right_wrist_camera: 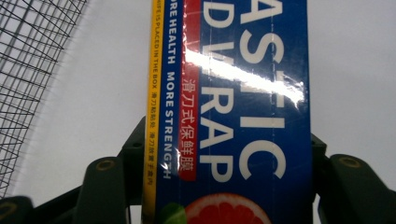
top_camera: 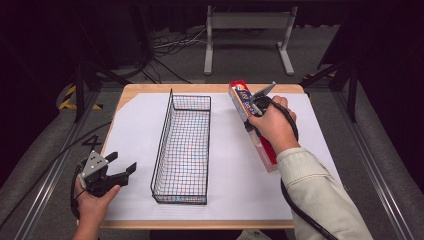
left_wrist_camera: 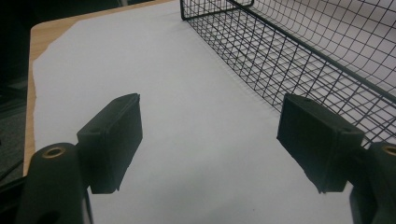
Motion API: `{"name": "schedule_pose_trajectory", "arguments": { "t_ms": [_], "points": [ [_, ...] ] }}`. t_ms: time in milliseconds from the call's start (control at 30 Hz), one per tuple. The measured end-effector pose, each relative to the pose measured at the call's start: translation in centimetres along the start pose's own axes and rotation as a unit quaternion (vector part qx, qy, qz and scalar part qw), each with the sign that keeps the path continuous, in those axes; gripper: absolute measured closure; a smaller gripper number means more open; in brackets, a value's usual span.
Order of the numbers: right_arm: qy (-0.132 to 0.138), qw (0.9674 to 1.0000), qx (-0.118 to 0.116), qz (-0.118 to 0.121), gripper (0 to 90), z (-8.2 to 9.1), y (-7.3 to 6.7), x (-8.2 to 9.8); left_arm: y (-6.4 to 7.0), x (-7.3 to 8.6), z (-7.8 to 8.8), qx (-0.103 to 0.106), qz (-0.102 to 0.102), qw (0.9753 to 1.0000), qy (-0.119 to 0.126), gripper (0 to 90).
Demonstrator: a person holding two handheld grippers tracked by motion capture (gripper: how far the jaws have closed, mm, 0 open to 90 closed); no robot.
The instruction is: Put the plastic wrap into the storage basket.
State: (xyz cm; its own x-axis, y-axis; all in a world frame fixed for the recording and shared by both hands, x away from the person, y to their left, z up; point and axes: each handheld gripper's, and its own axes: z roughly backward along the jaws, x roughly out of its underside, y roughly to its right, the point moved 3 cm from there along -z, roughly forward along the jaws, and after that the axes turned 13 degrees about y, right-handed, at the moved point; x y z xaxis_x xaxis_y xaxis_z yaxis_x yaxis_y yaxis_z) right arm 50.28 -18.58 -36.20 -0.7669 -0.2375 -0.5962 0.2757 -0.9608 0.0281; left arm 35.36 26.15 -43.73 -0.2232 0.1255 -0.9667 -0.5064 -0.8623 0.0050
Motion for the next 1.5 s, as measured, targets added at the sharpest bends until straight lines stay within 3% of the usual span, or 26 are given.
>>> {"name": "schedule_pose_trajectory", "arguments": {
  "t_ms": [233, 433, 867, 1033, 1133, 1267, 1500],
  "points": [
    [0.008, 0.9998, 0.008, -0.015, 41.7, 1.6, -0.4, -0.4, 0.0, -0.1, -0.1, -0.001, -0.001, 1.0, 0.0, 22.5],
    [0.006, 0.9988, 0.018, -0.045, 41.8, 2.6, -1.3, -0.6, 0.1, -0.1, -0.3, -0.001, 0.0, 1.0, -0.001, 22.5],
    [0.011, 0.9914, 0.027, -0.127, 41.8, 4.4, -4.6, -1.8, 0.2, -0.1, -0.8, 0.0, -0.003, 1.0, -0.001, 22.6],
    [0.009, 0.9903, 0.025, -0.136, 41.7, 4.5, -6.3, -2.2, 0.4, -0.2, -1.1, 0.001, -0.007, 1.0, -0.002, 22.7],
    [0.01, 0.9911, 0.041, -0.126, 41.7, 4.4, -7.5, -2.3, 0.4, -0.2, -1.2, 0.002, -0.008, 1.0, -0.001, 22.7],
    [0.01, 0.9897, 0.025, -0.141, 41.7, 4.4, -8.8, -2.4, 0.4, -0.1, -1.4, -0.001, -0.011, 0.9999, -0.005, 22.8],
    [0.012, 0.9887, 0.03, -0.146, 41.6, 4.4, -10.9, -2.7, 0.5, -0.2, -1.7, -0.006, -0.011, 0.9999, -0.002, 22.9]
  ]
}}
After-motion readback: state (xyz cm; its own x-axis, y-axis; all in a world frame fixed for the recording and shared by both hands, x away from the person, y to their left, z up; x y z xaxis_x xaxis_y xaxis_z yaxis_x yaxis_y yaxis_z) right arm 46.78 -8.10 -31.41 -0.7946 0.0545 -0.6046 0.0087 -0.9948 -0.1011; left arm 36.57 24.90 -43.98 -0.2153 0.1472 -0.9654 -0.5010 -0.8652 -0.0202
